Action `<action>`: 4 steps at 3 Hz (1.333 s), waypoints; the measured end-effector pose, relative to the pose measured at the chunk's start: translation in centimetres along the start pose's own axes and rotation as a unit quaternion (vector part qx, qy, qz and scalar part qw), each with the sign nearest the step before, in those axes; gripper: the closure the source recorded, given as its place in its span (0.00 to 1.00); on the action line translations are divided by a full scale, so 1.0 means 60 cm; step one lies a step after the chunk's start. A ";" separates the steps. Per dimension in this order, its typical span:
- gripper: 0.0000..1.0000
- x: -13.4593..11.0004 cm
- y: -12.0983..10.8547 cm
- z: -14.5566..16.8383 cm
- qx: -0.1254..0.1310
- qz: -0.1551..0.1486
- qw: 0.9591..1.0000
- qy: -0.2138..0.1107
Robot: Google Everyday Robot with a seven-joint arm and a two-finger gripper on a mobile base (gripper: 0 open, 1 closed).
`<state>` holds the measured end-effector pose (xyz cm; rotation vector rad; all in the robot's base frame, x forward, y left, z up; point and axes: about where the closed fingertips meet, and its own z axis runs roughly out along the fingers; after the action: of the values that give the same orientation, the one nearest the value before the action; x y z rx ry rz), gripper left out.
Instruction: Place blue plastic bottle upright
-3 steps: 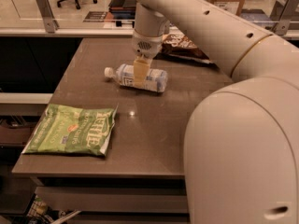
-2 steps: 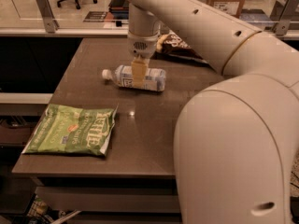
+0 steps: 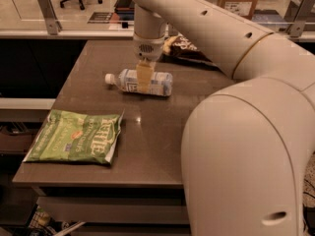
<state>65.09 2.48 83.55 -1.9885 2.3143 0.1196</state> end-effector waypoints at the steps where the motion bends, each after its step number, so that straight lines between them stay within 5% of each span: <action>1: 1.00 0.018 -0.005 -0.025 0.014 0.002 1.000 -0.017; 3: 1.00 0.058 0.017 -0.089 0.049 -0.004 0.997 -0.056; 4: 1.00 0.065 0.028 -0.122 0.058 -0.031 0.992 -0.111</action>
Offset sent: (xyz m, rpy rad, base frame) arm -0.0235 -0.0518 0.0623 0.0492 -0.1088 -0.0323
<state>62.73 -1.97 90.35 -1.8829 2.0728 0.1887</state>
